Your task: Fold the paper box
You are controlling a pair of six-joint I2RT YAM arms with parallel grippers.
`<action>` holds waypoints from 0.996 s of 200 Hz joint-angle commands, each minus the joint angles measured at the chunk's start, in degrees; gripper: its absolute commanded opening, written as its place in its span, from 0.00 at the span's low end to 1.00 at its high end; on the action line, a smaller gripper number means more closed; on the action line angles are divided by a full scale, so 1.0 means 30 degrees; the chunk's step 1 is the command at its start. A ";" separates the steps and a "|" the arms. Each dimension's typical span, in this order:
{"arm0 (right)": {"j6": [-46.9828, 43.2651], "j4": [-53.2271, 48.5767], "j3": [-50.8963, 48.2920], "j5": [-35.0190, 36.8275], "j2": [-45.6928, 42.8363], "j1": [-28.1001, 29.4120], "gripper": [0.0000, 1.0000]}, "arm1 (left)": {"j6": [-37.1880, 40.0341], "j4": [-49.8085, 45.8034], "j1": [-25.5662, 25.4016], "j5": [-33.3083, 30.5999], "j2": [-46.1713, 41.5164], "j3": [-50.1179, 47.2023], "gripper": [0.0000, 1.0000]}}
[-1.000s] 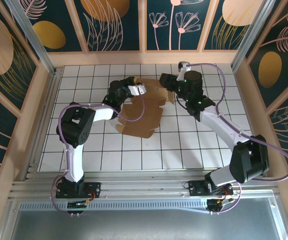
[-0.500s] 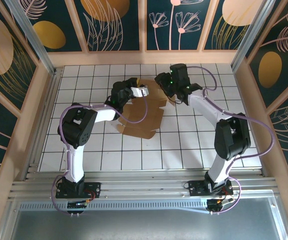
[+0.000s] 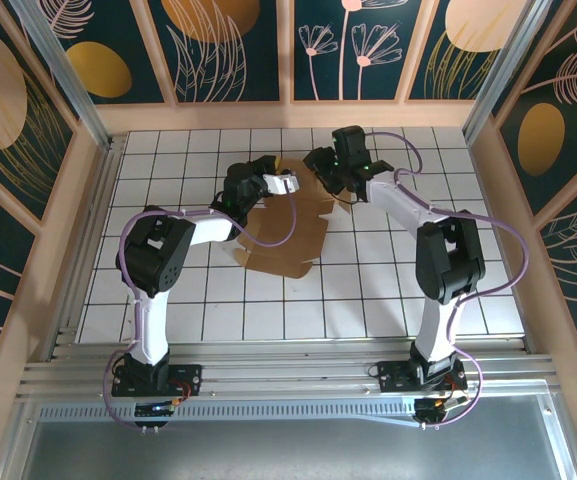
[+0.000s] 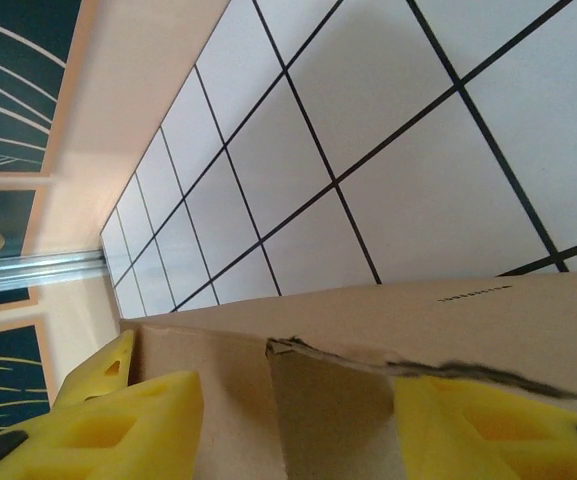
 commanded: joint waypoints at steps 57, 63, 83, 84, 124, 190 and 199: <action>0.0322 0.2694 -0.0624 -0.0644 0.0424 0.0011 0.32 | -0.0039 -0.0317 -0.0469 0.0324 -0.0039 0.0138 0.17; 0.0258 0.2733 -0.0630 -0.0631 0.0395 0.0026 0.31 | -0.0040 -0.0301 -0.0470 0.0323 -0.0022 0.0138 0.17; 0.0083 0.2556 -0.0720 -0.0373 0.0208 -0.0016 0.31 | 0.0058 -0.0329 -0.0470 0.0222 0.0009 0.0164 0.17; 0.0062 0.2548 -0.0722 -0.0348 0.0198 -0.0017 0.31 | 0.0058 -0.0329 -0.0470 0.0213 0.0015 0.0166 0.17; -0.2483 0.0715 -0.0405 0.0655 -0.1156 -0.0075 0.51 | 0.0245 -0.0480 -0.0470 -0.0064 0.0063 0.0199 0.17; -0.4480 0.5521 -1.1816 0.2067 -1.0117 -0.0105 0.63 | 0.0588 -0.0915 -0.0513 -0.0543 -0.0021 0.0051 0.18; -0.3762 0.6328 -1.3011 0.1899 -1.0596 -0.0065 0.63 | 0.0645 -0.0916 -0.0573 -0.0542 -0.0010 0.0051 0.18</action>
